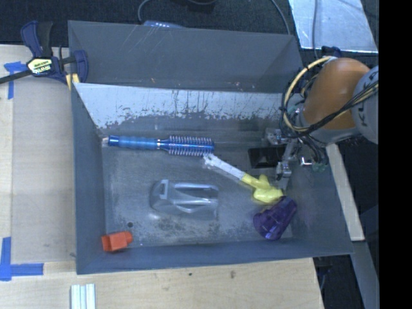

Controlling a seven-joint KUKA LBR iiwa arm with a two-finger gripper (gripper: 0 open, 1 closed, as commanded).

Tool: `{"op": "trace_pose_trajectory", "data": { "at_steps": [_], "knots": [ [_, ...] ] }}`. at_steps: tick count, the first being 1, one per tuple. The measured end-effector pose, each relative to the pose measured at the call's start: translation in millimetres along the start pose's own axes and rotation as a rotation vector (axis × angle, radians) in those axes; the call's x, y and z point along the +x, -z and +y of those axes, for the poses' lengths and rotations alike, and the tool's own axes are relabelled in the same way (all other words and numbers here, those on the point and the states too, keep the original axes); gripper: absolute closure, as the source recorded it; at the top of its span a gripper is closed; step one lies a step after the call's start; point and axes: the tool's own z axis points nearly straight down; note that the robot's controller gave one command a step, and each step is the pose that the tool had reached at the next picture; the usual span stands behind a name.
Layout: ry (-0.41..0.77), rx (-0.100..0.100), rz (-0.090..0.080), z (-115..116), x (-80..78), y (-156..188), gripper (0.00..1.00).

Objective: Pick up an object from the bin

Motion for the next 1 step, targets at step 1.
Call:
{"op": "trace_pose_trajectory", "data": {
  "at_steps": [1],
  "knots": [
    [0.000,0.004,-0.011,-4.3,8.8,5.7,1.00]
  ]
}}
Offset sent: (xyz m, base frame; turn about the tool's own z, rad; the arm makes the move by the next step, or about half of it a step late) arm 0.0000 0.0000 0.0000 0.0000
